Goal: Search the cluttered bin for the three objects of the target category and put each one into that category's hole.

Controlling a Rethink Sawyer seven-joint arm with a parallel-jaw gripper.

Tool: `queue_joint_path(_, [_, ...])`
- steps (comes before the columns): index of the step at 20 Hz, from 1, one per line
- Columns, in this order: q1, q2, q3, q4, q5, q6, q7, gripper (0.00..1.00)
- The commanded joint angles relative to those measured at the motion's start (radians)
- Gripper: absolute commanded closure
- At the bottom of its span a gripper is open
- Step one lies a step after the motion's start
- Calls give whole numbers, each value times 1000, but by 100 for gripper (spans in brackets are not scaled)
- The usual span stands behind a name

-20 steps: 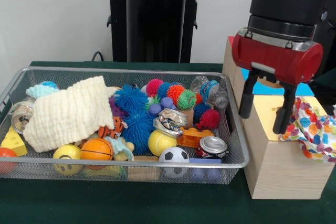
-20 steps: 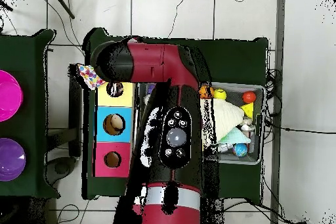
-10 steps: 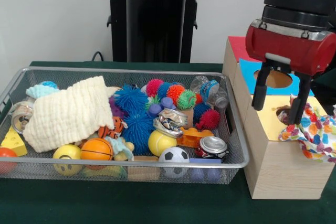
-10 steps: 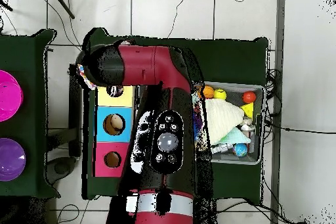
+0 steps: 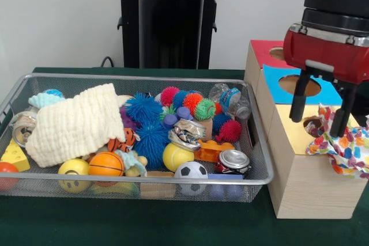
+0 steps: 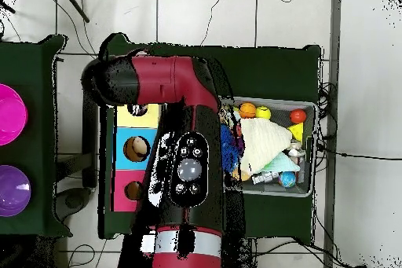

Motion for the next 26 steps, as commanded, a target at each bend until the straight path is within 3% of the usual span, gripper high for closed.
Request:
queue_joint_path(1, [21, 81, 78, 81, 21, -83, 110, 0])
queue_joint_path(14, [69, 137, 47, 35, 56, -95, 167, 0])
queue_joint_path(26, [85, 120, 26, 51, 87, -61, 156, 0])
